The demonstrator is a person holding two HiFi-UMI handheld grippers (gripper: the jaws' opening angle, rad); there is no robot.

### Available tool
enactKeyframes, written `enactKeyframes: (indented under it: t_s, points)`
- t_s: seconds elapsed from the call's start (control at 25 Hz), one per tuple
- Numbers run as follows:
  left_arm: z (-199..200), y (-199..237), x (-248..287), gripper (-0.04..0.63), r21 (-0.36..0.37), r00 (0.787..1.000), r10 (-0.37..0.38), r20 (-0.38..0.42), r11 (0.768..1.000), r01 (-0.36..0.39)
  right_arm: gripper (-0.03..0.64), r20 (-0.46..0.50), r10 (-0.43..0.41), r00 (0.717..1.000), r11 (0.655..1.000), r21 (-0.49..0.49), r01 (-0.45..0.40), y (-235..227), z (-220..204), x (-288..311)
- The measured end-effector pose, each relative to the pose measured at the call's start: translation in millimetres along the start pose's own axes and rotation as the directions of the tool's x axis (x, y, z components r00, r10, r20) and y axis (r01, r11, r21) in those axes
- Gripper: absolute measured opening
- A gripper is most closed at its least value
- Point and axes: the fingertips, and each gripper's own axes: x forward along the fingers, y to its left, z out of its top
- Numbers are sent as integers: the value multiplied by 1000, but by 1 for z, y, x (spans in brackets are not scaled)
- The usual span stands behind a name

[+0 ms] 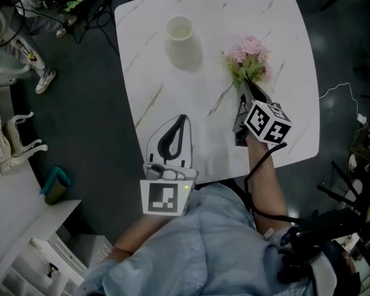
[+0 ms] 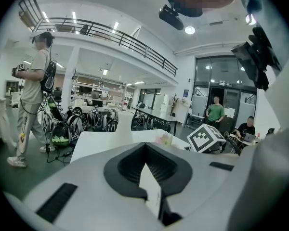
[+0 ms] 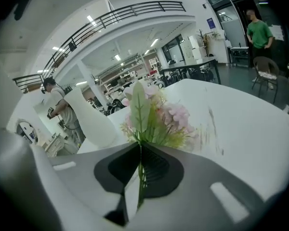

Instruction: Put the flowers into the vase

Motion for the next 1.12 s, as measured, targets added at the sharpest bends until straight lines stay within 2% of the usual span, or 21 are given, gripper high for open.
enactKeyframes:
  t_s: [0.28,0.64,1.12]
  points:
    - [13,7,-14,4,-1,998,19,61,1000,-19,11,128,97,987,995,-31,-94,44,57,-18]
    - [21,16,-21,4,-14,995,2,96,1000,-1,11,249,239,939,971,-92,-222,115,130,-40]
    - [12,41,-13,5,-84,995,7,96,996,2,11,292,344,892,935,-195,-297,178,179,-31]
